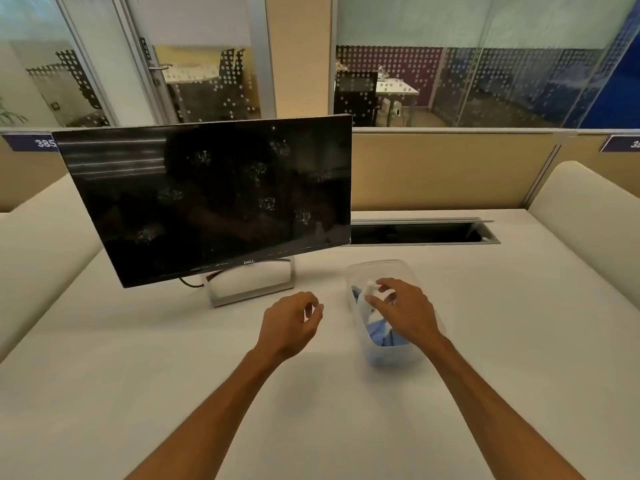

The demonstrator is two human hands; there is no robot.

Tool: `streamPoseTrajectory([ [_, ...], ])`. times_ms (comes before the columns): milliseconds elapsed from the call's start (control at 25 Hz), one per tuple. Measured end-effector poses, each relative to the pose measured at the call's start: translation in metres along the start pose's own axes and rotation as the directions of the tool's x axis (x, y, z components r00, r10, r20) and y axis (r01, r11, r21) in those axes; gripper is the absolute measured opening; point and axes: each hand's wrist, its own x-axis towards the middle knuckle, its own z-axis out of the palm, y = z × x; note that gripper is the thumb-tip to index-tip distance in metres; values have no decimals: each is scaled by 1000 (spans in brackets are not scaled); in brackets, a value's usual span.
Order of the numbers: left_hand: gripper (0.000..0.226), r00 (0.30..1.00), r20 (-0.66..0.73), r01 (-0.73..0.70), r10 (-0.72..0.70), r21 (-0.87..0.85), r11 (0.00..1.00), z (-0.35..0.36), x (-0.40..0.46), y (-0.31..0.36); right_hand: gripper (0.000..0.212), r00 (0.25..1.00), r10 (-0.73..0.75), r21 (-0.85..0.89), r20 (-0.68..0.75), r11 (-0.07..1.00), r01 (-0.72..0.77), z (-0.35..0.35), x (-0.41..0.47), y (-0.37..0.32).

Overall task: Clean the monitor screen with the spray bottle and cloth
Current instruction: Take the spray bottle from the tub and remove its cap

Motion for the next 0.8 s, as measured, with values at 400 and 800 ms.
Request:
streamPoseTrajectory([
  [400, 27, 999, 48, 23, -21, -38, 999, 16, 11, 10, 44, 997, 68, 92, -20, 994, -66, 17, 9, 1],
  [800, 50, 999, 36, -12, 14, -56, 998, 15, 16, 34, 35, 933, -173, 157, -316, 960, 231, -17, -7, -29],
])
